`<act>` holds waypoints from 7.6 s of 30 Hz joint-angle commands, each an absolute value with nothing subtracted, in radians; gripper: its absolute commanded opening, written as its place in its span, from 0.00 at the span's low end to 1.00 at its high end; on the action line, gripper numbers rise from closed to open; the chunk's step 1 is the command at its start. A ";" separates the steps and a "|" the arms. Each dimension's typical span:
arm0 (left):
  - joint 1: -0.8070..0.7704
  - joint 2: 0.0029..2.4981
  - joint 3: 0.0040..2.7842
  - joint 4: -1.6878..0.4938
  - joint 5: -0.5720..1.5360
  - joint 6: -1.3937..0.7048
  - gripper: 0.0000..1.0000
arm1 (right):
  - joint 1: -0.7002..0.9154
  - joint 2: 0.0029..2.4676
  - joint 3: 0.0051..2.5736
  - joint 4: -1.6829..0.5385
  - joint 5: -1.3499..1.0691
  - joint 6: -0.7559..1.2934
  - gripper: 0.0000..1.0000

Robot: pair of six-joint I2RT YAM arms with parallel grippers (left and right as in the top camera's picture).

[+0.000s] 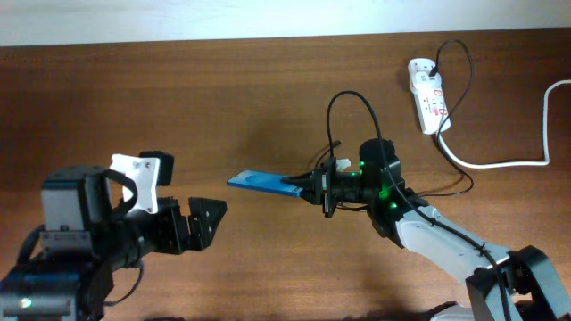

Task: Plug charger to phone and switch on socket

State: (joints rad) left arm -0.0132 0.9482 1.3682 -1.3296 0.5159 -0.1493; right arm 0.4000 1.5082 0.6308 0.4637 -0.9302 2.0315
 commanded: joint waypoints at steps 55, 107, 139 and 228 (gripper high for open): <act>-0.138 1.375 1.091 -0.595 0.647 -1.398 0.47 | 0.624 1.480 0.640 0.786 -0.440 2.086 0.04; -0.137 1.375 1.091 -0.584 0.405 -1.035 0.00 | 0.621 1.480 0.640 0.383 -0.455 2.023 0.53; -0.137 1.375 1.091 -0.830 0.303 -0.635 0.00 | 0.559 0.844 1.054 -0.946 0.154 0.855 0.98; -0.086 1.374 1.091 0.061 1.167 -0.757 0.00 | 0.139 1.201 0.892 -0.952 -1.551 -0.435 0.05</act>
